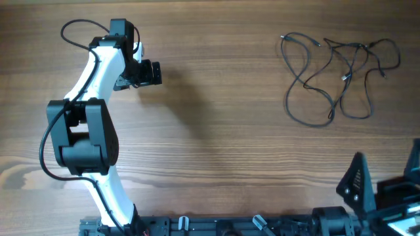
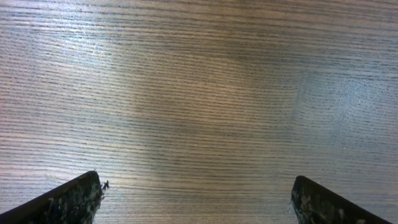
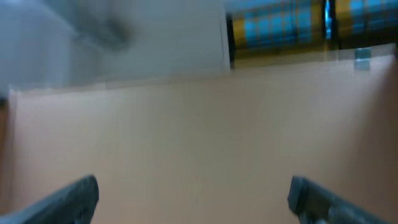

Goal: Untangle cables

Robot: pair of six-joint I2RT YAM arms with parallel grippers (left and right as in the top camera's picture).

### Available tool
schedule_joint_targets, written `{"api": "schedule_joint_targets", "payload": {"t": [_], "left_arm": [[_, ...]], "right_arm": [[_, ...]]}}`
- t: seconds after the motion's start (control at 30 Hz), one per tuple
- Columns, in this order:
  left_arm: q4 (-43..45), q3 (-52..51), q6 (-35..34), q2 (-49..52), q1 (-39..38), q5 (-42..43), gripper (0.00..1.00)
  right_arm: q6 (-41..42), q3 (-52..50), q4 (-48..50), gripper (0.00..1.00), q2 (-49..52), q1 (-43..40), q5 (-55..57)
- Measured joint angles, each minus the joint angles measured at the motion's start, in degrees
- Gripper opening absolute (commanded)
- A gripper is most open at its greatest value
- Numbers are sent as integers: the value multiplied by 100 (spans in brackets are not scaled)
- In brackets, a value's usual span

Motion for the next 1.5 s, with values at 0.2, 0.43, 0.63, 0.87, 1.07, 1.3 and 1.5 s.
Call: {"api": "schedule_joint_targets", "payload": {"t": [0.2, 0.43, 0.63, 0.87, 1.07, 1.3, 1.5], "left_arm": [[2, -2, 0, 0, 0, -2, 100], [2, -2, 0, 0, 0, 0, 100], [-2, -2, -2, 0, 0, 0, 100], [0, -2, 0, 0, 0, -2, 100], [2, -2, 0, 0, 0, -2, 100], [0, -2, 0, 0, 0, 0, 100], [0, -2, 0, 0, 0, -2, 100]], "right_arm": [[-546, -1709, 3193, 100, -11, 0, -120], [-708, -3104, 3853, 100, -15, 0, -138], [-704, -3613, 3416, 100, -20, 0, -101], [-413, -3626, 568, 100, -52, 0, 170], [-247, -3626, -184, 100, -52, 0, 326], [-315, -3626, -190, 100, -52, 0, 341], [-315, -3626, -190, 100, -52, 0, 339]]}}
